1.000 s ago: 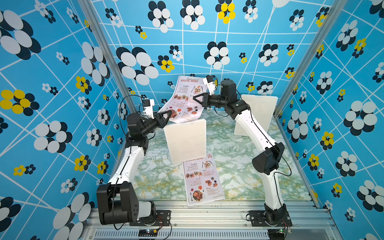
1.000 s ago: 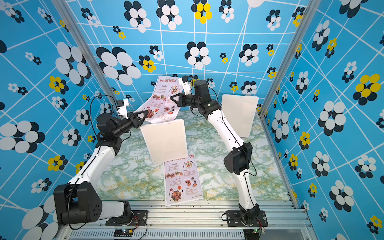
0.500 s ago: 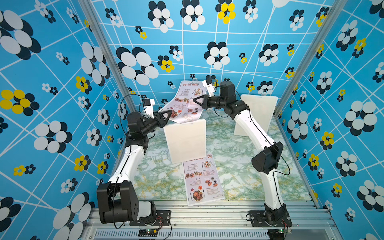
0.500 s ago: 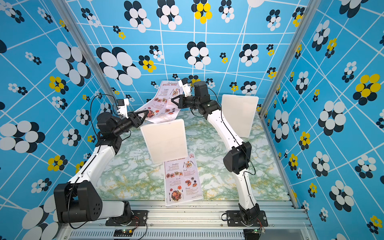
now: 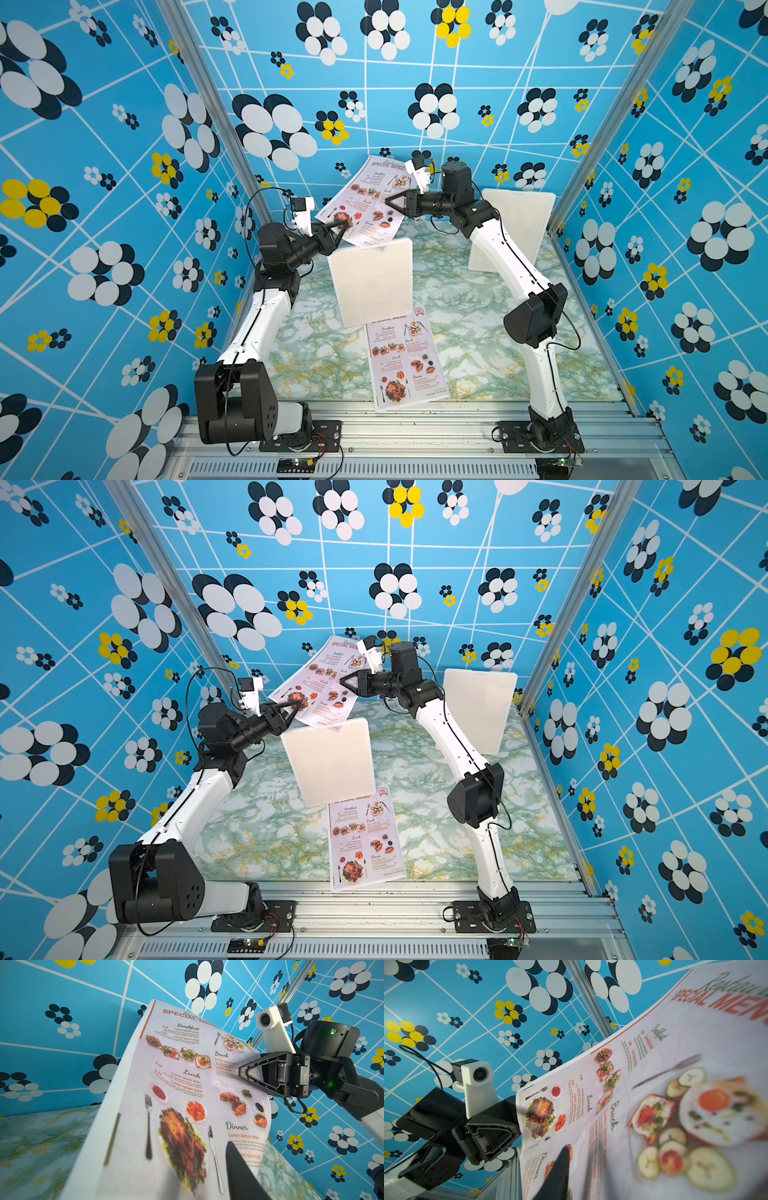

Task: Insert the menus into the narrow rack
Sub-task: Insert the menu into the narrow rack.

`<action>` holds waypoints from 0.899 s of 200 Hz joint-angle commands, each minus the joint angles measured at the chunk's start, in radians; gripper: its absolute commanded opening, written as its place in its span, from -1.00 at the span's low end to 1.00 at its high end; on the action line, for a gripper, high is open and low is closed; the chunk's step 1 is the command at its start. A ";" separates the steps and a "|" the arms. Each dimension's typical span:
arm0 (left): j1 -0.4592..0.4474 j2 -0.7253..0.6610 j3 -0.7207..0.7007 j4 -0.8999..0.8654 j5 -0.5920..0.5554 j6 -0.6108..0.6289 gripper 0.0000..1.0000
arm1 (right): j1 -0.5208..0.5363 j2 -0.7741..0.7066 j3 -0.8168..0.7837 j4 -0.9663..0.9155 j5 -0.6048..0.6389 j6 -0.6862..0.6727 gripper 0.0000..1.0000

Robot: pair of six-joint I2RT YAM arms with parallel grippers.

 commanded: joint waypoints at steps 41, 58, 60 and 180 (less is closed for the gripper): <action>-0.013 -0.029 0.002 0.007 -0.019 0.036 -0.17 | 0.013 -0.053 -0.085 -0.002 -0.053 -0.034 -0.20; -0.014 -0.037 -0.005 0.009 -0.024 0.039 -0.17 | 0.020 -0.103 -0.124 0.001 -0.051 -0.048 -0.19; -0.014 -0.038 -0.007 0.010 -0.025 0.039 -0.17 | 0.021 -0.105 -0.129 0.001 -0.051 -0.049 -0.19; -0.029 -0.115 -0.089 0.045 -0.048 0.033 -0.17 | 0.034 -0.169 -0.222 -0.019 -0.053 -0.109 -0.81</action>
